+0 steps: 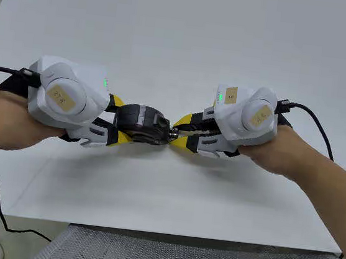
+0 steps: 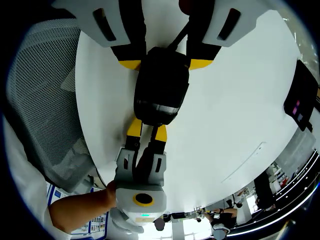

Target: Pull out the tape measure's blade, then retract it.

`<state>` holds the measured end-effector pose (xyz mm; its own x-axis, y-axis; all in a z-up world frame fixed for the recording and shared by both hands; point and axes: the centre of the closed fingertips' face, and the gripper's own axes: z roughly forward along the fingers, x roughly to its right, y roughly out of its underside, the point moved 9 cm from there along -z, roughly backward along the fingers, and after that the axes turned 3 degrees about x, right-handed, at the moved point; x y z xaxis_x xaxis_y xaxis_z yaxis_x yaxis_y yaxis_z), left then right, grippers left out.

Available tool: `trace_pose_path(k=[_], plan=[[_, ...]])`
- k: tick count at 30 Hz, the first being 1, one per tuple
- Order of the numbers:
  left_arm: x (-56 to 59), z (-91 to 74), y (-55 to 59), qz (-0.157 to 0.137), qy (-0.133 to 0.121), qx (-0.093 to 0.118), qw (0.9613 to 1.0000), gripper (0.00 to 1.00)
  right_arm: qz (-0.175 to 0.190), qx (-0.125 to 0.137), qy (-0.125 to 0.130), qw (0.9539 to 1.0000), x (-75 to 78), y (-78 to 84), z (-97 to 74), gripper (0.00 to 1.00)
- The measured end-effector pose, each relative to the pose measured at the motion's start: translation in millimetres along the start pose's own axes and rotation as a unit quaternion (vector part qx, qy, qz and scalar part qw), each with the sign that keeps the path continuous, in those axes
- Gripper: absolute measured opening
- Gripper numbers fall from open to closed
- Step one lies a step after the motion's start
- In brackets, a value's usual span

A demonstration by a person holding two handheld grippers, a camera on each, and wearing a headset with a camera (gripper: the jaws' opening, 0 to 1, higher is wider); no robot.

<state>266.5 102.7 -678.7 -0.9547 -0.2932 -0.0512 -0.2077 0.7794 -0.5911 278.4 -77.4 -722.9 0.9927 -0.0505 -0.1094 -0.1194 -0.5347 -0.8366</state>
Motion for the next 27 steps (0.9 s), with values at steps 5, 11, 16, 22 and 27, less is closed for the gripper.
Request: trace_pose_path(k=[5,11,16,22,27], plan=[[0.1,-0.1,0.3,-0.001,-0.002,0.001,1.0000,0.25,0.001,0.001,0.000,1.0000,0.0,-1.1,1.0,0.12],[-0.1,-0.1,0.4,0.001,-0.002,0.003,1.0000,0.25,-0.006,-0.003,0.001,1.0000,-0.1,-2.1,1.9,0.11],[-0.1,0.3,0.0,0.006,-0.001,0.002,1.0000,0.25,-0.013,-0.006,0.002,0.9999,0.6,-1.3,0.7,0.10],[0.2,1.0,-0.9,0.014,0.000,0.001,0.9999,0.24,-0.017,-0.009,-0.001,0.9998,-1.4,-0.1,-2.5,0.10],[0.6,1.5,-2.0,0.016,0.002,-0.001,0.9999,0.24,-0.017,-0.007,0.003,0.9998,-1.3,1.3,-3.2,0.10]])
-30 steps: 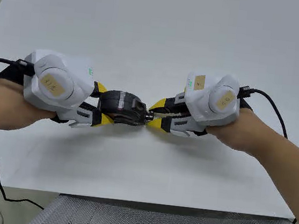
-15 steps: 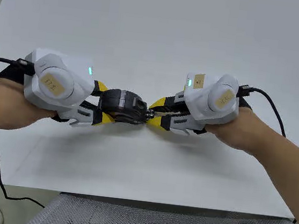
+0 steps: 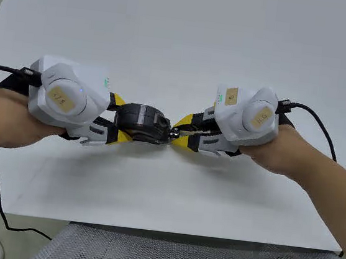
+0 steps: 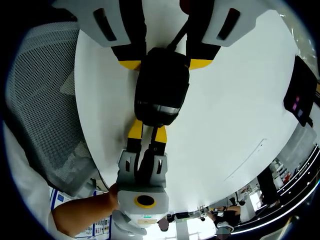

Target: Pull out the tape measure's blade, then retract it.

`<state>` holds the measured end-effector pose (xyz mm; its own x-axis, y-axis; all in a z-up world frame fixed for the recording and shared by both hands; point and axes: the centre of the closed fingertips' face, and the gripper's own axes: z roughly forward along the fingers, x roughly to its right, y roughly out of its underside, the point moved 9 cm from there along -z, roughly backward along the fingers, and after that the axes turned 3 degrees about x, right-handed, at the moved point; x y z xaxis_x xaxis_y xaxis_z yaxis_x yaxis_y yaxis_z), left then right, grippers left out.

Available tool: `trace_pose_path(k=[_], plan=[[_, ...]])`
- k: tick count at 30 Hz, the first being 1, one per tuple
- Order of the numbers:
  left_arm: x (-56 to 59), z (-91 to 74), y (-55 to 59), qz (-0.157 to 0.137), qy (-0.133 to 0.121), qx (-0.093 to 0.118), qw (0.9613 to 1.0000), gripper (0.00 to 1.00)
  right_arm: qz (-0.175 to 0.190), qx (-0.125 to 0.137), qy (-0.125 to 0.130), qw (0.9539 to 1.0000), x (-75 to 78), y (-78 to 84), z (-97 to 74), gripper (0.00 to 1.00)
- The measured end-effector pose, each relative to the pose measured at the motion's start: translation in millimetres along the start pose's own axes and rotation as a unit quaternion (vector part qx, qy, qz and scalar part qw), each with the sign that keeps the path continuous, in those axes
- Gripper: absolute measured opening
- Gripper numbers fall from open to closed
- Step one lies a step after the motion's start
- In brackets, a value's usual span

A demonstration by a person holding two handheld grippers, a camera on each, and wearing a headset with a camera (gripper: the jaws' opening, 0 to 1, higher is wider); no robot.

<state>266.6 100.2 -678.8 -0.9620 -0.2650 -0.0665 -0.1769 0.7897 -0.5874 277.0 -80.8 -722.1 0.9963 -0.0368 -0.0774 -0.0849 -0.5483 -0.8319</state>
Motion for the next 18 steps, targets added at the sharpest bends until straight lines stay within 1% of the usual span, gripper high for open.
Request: trace_pose_path(k=[2,18], plan=[[0.0,0.1,-0.3,0.000,0.000,0.000,1.0000,0.24,-0.001,-0.001,0.000,1.0000,0.4,0.7,-0.2,0.10],[-0.1,0.1,0.3,-0.004,-0.002,0.001,1.0000,0.25,0.000,-0.015,0.008,0.9999,-0.1,11.2,-23.6,0.10]])
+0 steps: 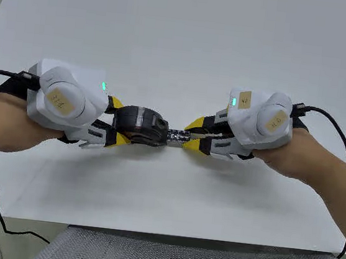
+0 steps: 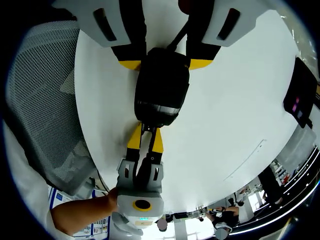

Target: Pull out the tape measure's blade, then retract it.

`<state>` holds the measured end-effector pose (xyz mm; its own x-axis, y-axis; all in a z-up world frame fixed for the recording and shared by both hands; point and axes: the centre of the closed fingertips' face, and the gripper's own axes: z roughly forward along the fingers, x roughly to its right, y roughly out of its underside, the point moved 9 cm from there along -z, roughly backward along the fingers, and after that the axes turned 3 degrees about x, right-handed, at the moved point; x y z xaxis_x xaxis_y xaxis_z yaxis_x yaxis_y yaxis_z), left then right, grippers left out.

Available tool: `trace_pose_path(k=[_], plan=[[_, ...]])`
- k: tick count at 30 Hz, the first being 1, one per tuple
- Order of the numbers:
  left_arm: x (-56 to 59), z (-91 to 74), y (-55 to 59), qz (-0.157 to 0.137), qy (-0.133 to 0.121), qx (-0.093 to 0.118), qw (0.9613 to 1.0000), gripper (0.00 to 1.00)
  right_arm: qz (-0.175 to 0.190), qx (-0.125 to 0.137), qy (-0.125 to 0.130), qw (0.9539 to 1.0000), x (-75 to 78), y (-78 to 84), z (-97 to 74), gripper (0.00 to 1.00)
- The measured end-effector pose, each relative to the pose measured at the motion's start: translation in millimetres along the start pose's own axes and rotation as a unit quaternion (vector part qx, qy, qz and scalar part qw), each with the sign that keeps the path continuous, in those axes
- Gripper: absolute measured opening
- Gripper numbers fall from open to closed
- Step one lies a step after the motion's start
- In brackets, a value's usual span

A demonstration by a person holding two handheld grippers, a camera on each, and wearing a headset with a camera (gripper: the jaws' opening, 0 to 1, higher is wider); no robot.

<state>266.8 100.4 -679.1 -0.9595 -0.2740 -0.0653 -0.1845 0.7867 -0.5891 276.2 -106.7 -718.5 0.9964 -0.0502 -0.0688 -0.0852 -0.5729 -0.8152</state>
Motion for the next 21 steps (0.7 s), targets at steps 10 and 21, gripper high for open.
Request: trace_pose_path(k=[10,21], plan=[[-0.1,-0.1,0.7,-0.004,0.000,0.000,1.0000,0.25,0.000,-0.008,0.004,1.0000,0.4,5.1,-15.2,0.10],[0.1,-0.4,1.6,-0.005,-0.001,-0.001,1.0000,0.25,0.005,-0.017,0.010,0.9998,1.1,13.0,-30.6,0.10]])
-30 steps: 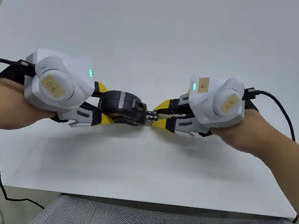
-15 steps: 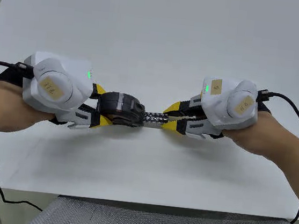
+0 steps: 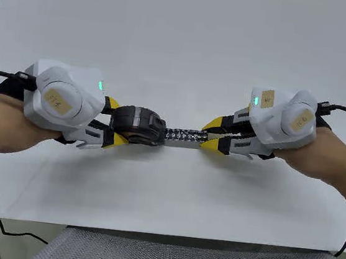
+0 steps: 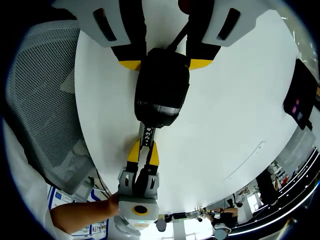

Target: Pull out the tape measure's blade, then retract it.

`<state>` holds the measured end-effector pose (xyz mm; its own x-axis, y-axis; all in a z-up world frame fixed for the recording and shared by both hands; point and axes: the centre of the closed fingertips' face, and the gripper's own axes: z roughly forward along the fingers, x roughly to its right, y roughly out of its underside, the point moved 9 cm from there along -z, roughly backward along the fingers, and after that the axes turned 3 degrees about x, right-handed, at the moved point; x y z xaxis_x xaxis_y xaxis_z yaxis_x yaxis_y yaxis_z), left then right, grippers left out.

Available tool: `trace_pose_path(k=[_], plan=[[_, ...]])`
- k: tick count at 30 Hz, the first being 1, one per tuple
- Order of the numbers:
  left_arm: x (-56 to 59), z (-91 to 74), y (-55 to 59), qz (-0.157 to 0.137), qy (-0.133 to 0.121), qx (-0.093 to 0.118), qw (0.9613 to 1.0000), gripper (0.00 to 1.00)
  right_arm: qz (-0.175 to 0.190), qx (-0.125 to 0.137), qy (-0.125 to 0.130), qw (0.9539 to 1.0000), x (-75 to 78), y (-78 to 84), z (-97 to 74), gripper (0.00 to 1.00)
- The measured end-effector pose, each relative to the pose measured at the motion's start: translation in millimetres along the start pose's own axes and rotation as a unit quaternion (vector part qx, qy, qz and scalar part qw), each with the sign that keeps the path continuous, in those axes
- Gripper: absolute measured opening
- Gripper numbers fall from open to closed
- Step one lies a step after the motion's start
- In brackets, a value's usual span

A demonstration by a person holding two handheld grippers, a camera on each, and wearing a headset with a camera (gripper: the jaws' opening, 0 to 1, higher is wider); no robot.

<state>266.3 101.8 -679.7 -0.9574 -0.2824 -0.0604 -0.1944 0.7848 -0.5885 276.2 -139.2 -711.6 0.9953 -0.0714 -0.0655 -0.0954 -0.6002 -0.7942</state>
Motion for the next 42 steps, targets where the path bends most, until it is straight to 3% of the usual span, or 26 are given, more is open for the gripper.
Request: trace_pose_path(k=[42], plan=[[2.3,0.7,-3.4,0.004,0.002,-0.005,1.0000,0.25,0.014,-0.039,0.025,0.9988,0.4,36.6,-49.6,0.10]])
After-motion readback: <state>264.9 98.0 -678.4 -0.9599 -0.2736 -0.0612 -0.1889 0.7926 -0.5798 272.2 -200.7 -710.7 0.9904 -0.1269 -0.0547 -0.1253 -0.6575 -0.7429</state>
